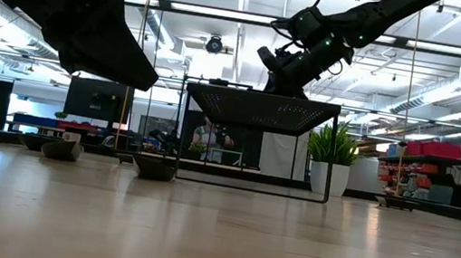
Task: Pick & Place Mini shaped plates
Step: Stack the black leaf-shaped plate on top of the black leaf-shaped plates on the shelf, then stack the black square-shaped plate on top of the black square-shaped plates on the shelf
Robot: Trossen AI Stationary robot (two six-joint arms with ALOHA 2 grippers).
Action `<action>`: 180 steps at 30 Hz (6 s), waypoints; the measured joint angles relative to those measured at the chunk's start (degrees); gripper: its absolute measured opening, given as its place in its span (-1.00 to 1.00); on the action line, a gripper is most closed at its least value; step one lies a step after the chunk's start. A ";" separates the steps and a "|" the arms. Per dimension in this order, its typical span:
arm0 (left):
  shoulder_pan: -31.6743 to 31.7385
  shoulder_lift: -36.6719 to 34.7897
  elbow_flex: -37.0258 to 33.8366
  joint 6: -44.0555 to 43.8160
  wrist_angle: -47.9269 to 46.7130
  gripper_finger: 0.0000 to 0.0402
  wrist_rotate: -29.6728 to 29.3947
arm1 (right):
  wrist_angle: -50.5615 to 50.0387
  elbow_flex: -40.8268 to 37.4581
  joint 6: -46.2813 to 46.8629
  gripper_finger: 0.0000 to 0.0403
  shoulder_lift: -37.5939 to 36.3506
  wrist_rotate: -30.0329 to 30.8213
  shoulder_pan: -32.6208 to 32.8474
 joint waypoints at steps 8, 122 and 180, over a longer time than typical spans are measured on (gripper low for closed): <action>0.00 0.00 0.00 -0.02 -0.03 -0.33 0.02 | 4.54 0.00 -1.18 -0.92 -0.98 0.07 0.63; -5.79 -7.74 6.64 33.66 -3.62 -0.96 29.79 | 21.49 -0.02 -20.94 -0.35 7.07 10.72 57.50; -4.85 -0.41 6.64 22.41 -8.69 -0.35 3.39 | -36.48 23.54 -30.26 -1.00 1.47 39.28 45.80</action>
